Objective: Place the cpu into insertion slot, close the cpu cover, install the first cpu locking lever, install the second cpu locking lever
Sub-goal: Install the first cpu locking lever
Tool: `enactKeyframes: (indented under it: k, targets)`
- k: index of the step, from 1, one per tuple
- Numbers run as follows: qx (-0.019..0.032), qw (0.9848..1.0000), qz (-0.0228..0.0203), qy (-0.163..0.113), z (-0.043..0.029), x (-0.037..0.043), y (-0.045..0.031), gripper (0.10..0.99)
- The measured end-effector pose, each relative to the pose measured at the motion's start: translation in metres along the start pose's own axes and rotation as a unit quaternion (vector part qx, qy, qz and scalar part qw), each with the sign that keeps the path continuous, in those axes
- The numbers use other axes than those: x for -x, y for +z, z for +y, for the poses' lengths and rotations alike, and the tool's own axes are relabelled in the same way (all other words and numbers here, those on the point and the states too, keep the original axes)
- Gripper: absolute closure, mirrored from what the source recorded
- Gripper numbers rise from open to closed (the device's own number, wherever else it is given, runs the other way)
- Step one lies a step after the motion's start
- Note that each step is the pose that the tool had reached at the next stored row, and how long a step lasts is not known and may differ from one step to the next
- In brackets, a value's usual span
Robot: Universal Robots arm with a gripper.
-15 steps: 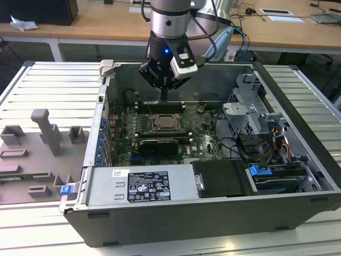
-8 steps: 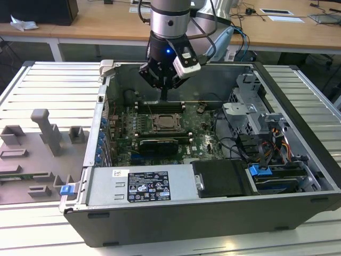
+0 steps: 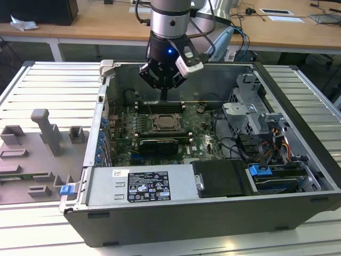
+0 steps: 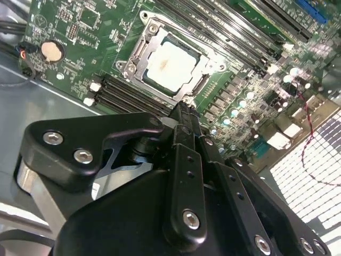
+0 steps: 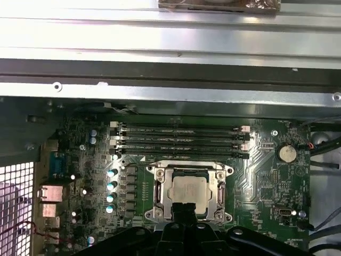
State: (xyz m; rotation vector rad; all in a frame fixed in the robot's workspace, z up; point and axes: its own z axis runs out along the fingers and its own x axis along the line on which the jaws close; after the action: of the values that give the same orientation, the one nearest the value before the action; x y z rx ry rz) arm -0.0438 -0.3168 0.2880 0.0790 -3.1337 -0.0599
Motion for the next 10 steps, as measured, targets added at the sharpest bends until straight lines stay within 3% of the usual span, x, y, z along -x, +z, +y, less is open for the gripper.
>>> enactKeyframes:
  k: [6,8,10]
  targets:
    - [-0.0002,0.9992,0.0016,-0.041,0.0000,0.0000,0.0000,0.980]
    - [-0.0004,0.9979,0.0025,-0.065,0.0000,0.0000,0.0001,0.980]
    - [-0.0001,0.9978,0.0021,-0.067,0.0001,-0.0029,0.0011,0.980]
